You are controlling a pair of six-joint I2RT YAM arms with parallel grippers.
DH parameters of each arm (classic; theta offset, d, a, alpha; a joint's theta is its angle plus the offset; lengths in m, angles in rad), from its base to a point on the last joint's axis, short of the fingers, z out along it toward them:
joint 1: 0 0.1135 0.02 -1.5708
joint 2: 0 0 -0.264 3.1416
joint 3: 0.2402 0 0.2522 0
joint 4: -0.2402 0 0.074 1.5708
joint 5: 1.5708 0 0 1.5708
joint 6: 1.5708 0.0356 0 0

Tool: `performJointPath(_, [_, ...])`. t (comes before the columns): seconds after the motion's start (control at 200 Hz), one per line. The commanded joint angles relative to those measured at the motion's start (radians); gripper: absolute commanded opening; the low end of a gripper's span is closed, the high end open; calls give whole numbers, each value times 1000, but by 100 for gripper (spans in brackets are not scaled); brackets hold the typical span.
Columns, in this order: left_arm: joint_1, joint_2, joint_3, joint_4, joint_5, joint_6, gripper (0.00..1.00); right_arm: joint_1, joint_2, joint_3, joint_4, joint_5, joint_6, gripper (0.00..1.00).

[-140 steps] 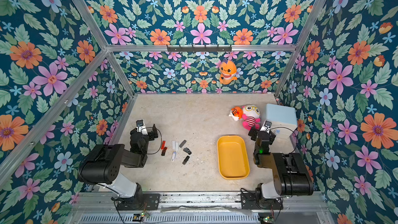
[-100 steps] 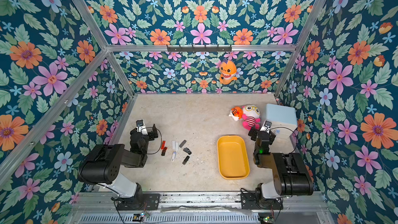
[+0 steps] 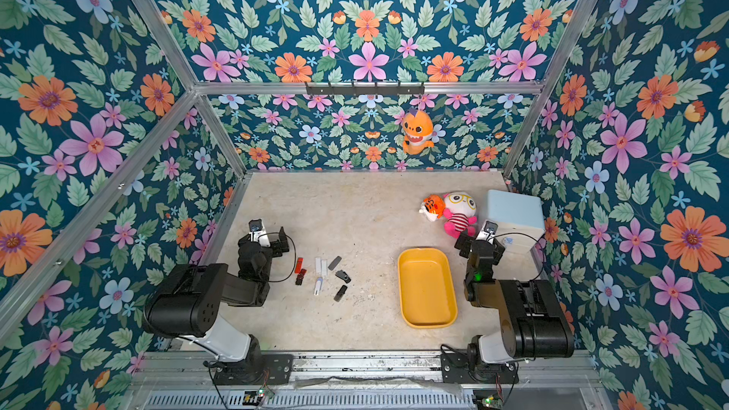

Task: Put the usb flash drive into the storage box
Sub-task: Pick up the USB flash from the center of the board.

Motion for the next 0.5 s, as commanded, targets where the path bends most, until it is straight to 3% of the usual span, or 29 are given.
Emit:
performJointPath(0.0, [2, -1, 4, 8, 6, -4, 99, 0, 0, 0, 25, -6, 0, 99])
performJointPath(0.11, [-32, -48, -14, 20, -160, -15, 99, 1, 0, 0, 24, -6, -1, 99])
performJointPath(0.16, [-46, -115, -6, -62, -213, -17, 99, 1, 0, 0, 25, -6, -1, 99])
performJointPath(0.255, [-63, -282, 53, -306, -162, -21, 99, 1, 1, 2, 21, -12, -1, 99])
performJointPath(0.37, [-63, -436, 158, -627, -143, -177, 99, 0, 0, 2, 21, -13, 0, 99])
performJointPath(0.495, [-63, -521, 203, -777, -58, -283, 99, 14, -35, 2, 15, 12, -17, 99])
